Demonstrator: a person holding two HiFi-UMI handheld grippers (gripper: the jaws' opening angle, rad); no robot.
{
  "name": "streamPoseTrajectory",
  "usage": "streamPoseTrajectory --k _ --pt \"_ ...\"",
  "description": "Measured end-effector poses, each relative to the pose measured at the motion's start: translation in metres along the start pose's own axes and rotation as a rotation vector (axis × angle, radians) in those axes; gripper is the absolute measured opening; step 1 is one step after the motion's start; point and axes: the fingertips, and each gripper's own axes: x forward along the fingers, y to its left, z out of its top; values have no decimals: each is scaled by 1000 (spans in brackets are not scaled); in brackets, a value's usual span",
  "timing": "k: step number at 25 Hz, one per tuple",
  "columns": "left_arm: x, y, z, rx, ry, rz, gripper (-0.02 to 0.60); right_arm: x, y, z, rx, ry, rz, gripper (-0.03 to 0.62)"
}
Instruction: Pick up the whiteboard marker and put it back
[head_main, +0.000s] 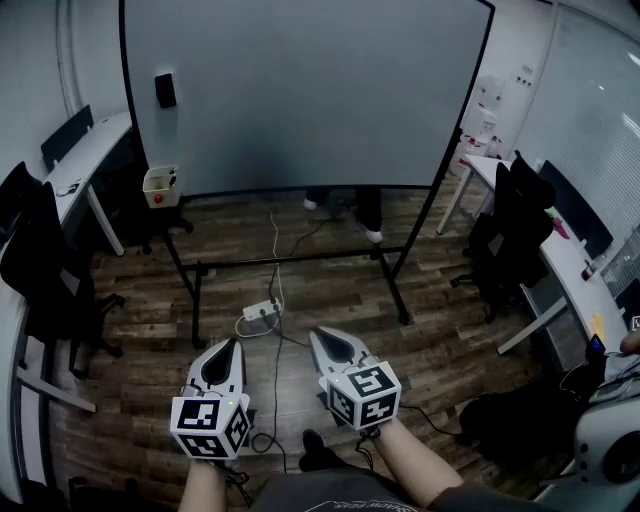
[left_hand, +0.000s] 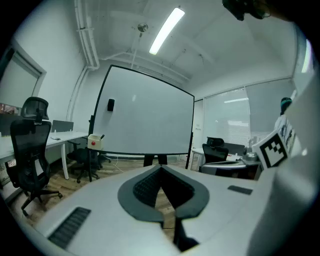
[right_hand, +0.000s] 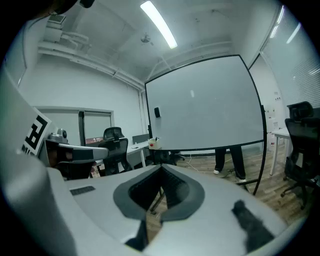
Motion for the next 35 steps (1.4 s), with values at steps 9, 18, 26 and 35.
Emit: streamPoseTrajectory --k 9,18,26,35 --pt "3 -3 -1 5 -6 -4 14 2 2 -1 -13 -2 8 21" --pt "2 -12 -3 5 -1 -15 14 -4 -13 -3 37 -18 -26 21" --pt "19 -4 -4 -16 0 13 14 14 -21 -3 46 -14 4 23" --pt "59 18 5 -25 -6 87 14 60 -53 7 29 -27 45 23"
